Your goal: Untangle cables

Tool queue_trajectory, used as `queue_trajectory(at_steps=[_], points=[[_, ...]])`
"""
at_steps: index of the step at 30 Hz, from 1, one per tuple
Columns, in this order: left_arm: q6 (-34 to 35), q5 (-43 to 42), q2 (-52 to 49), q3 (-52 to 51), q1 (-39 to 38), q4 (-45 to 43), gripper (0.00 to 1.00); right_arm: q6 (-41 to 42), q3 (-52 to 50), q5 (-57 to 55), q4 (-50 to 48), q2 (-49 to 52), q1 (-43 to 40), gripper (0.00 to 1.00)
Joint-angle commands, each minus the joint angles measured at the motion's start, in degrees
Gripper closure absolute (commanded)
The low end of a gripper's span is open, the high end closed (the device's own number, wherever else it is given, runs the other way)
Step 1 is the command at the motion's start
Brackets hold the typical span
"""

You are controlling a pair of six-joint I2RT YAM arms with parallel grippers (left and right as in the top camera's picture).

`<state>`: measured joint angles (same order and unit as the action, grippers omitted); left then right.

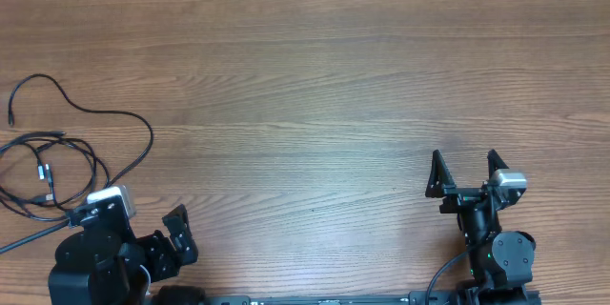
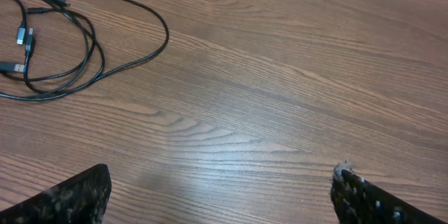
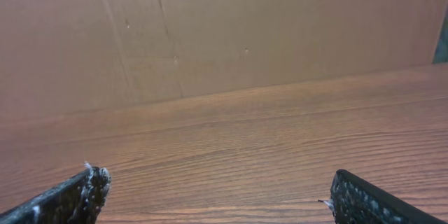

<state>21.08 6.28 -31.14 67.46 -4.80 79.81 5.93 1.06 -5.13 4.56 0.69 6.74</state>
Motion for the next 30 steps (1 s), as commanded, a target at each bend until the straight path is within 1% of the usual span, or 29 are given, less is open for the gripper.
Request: queue_trajectory(at_steps=[1,25,27,30], points=[[0.79,0.72,0.39,-0.02,-0.15,0.04,0.00,-0.42,-0.61,-0.13,-0.22,-0.52,-0.04,0.00],[0.79,0.72,0.96,-0.37,0.59,0.39,0.01,-0.42,-0.61,-0.13,-0.20,-0.52,-0.04,0.00],[0.81,0.22,0.98,-1.14,1.29,-0.76,0.00,-0.42,-0.61,-0.13,-0.22,-0.52,-0.04,0.00],[0.74,0.07,1.40,-4.04,2.78,-5.22,0.01,-0.42,-0.61,-0.13,-0.20,-0.52,-0.04,0.00]])
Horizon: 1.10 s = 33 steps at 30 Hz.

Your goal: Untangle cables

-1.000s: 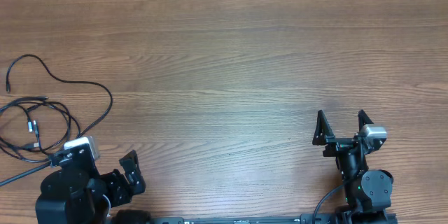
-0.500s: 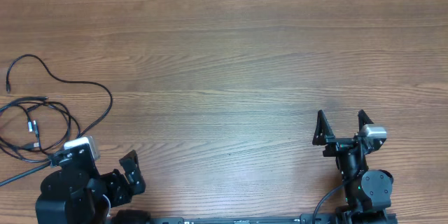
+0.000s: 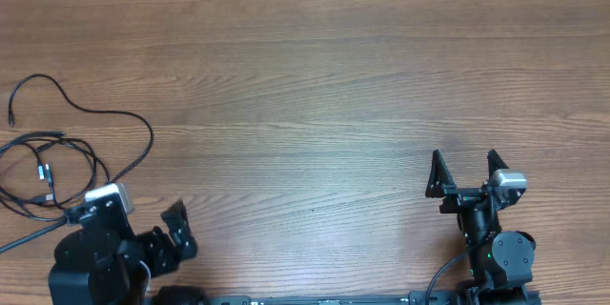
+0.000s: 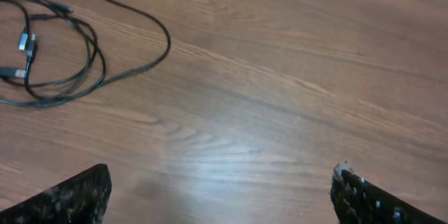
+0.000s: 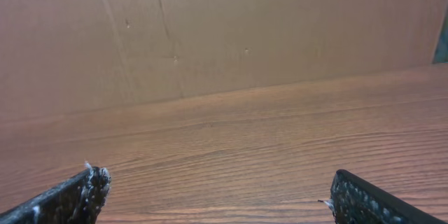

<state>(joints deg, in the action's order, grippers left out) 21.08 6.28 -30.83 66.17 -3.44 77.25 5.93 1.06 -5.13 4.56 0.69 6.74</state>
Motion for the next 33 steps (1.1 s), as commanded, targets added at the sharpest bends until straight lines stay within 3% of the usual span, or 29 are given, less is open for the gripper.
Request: queue_trajectory(at_steps=[1,5,12,21,31,33], points=[[0.74,0.00,1.68,-4.83,2.08,-5.09,0.00,-0.42,-0.61,-0.13,-0.22,-0.52,-0.04,0.00],[-0.37,-2.49,4.55,-12.11,2.95,-12.72,0.01,-0.42,-0.61,-0.13,-0.22,-0.52,-0.04,0.00],[-0.52,-8.66,15.56,-32.94,3.06,-36.09,0.00,-0.42,-0.61,-0.13,-0.22,-0.52,-0.04,0.00],[-0.90,-11.56,23.89,-51.49,3.06,-66.25,0.00,-0.42,-0.61,-0.13,-0.20,-0.52,-0.04,0.00],[-10.82,-12.33,29.14,-65.18,3.04,-96.13,0.01,-0.44,-0.61,-0.13,-0.22,-0.52,-0.04,0.00],[-11.65,-12.24,29.33,-65.88,3.04,-98.09,0.01,-0.42,-0.61,-0.13,-0.22,-0.52,-0.04,0.00]])
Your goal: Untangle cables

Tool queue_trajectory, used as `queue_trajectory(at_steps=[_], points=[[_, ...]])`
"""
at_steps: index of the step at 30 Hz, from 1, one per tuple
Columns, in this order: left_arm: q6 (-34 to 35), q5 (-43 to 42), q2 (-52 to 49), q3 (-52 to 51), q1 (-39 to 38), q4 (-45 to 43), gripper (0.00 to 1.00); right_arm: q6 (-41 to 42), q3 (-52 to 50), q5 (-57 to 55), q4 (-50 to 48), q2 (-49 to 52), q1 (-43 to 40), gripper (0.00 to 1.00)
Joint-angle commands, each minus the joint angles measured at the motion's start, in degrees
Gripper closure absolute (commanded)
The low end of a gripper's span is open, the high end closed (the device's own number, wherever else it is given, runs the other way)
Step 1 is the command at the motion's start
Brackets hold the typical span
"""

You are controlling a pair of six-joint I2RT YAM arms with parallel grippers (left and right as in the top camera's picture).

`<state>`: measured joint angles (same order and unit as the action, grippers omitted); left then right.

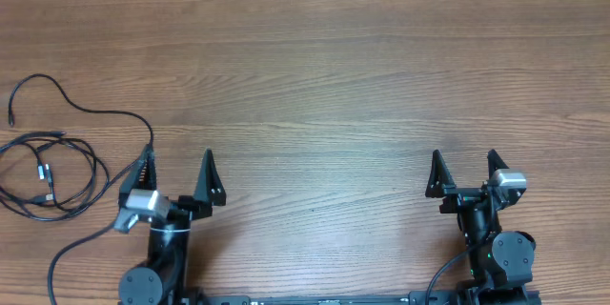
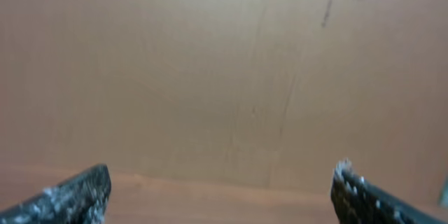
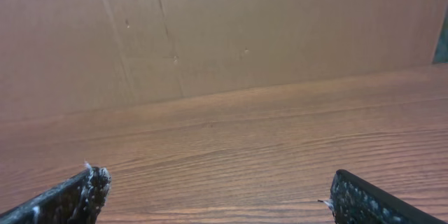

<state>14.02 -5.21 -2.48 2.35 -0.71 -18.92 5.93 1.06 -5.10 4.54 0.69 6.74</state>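
A tangle of thin black cables (image 1: 57, 167) lies on the wooden table at the far left, with one long strand (image 1: 91, 111) curling up and right of the loops. My left gripper (image 1: 177, 164) stands open near the front edge, just right of the tangle, nothing between its fingers. Its wrist view shows only the cardboard wall and a strip of table, blurred; the cables are out of that view. At the front right my right gripper (image 1: 463, 167) stands open and empty, facing the back wall (image 3: 224, 35).
The wooden table (image 1: 324, 76) stretches bare across the middle and back. A cardboard wall (image 2: 210, 70) closes off the far side. Both arm bases sit at the front edge.
My left arm has swung from a folded, downward-looking pose at the front left corner to an upright pose with fingers pointing toward the back wall. The cables and right arm are unchanged.
At first my left gripper was open and tilted down at the front left, its camera seeing the cable tangle. A second later it stood nearly the same, the view slightly shifted. Now it faces the back wall, open. The right arm stayed still throughout.
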Motion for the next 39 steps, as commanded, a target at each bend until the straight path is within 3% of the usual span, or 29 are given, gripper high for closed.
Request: queue_trajectory(at_steps=[1,11,25,28,39], points=[[-5.95,-0.76,1.05,-2.08,0.31,-2.71,0.00,-0.42,-0.61,-0.15,-0.20,-0.52,-0.04,0.00],[-15.80,0.02,2.12,-2.08,0.31,2.71,0.00,-0.42,-0.61,-0.15,-0.20,-0.52,-0.04,0.00],[-15.67,3.06,2.32,-2.08,-1.46,14.69,0.00,-0.42,-0.61,-0.15,-0.20,-0.52,-0.04,0.00],[-12.50,3.04,2.32,-2.08,-1.55,22.71,0.01,-0.42,-0.61,-0.15,-0.20,-0.52,-0.04,0.00],[-10.62,2.80,2.32,-2.05,-1.62,23.21,0.00,-0.42,-0.61,-0.15,-0.20,-0.52,-0.04,0.00]])
